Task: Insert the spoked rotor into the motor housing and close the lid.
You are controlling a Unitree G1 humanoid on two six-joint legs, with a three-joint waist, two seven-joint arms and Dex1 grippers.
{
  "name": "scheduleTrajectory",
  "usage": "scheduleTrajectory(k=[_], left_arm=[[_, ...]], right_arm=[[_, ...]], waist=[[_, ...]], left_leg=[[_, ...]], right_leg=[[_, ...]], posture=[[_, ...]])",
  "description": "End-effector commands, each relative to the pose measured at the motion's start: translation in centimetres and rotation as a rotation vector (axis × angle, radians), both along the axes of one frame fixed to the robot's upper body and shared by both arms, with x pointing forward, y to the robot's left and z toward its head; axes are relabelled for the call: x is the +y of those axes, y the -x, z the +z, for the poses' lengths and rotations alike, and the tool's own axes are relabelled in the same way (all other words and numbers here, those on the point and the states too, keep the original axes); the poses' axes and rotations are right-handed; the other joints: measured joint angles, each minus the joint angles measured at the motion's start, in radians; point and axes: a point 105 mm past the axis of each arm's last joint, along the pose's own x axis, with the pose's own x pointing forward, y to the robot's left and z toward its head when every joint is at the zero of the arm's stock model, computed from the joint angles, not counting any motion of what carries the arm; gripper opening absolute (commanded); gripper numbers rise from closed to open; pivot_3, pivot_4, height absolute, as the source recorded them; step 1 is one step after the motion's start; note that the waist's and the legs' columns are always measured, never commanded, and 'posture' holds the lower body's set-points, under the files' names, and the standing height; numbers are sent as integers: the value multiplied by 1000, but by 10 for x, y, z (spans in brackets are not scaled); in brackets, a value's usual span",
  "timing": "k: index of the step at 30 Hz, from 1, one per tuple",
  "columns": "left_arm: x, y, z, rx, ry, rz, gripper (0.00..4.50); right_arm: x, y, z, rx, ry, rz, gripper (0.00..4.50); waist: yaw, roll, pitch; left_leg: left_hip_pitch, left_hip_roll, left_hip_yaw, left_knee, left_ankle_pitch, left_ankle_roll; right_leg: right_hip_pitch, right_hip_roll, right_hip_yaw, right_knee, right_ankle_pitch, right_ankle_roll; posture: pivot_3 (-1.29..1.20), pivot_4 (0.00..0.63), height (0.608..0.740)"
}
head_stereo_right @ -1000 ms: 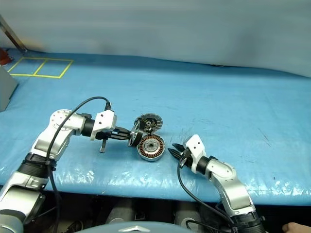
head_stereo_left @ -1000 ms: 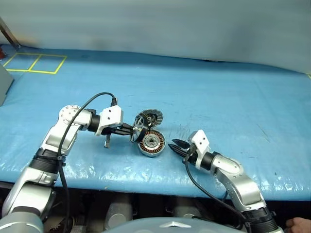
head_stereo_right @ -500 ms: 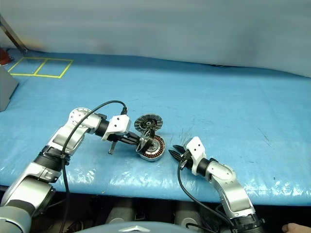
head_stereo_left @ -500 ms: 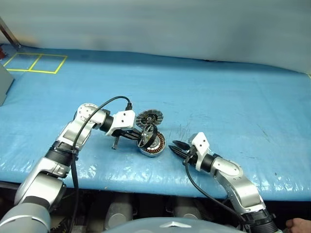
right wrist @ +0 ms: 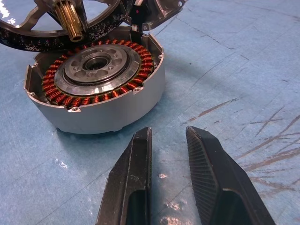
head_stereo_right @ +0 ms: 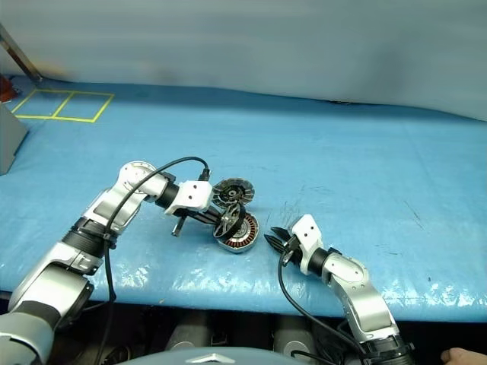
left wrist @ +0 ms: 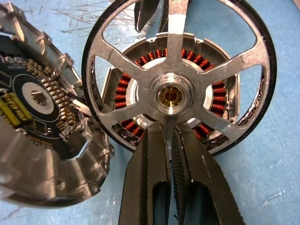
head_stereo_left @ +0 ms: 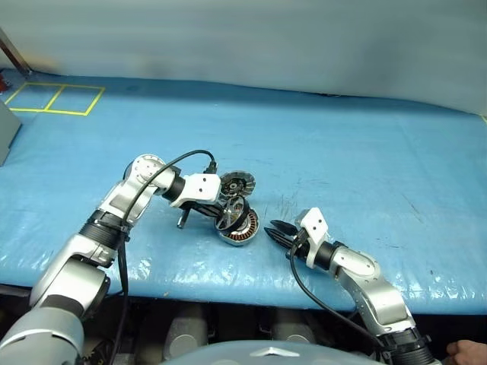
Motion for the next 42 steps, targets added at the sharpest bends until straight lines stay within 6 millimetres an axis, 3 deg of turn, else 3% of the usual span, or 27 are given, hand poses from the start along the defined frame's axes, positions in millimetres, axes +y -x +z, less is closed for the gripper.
scheduleTrajectory(k=[1,42], left_arm=[[-3,-7,13,-63,-15,-30,12],[-13,-19,16,-186,-120,-155,12]], right_arm=[[0,-3,8,-43,-7,-1,1202],[5,-3,12,-51,-19,18,1202]], waist=[[0,0,0],[0,0,0]], left_leg=[[0,0,0,0,0,0],[0,0,0,0,0,0]], right_leg=[[0,0,0,0,0,0],[0,1,0,0,0,0]], posture=[[0,150,740],[0,150,740]])
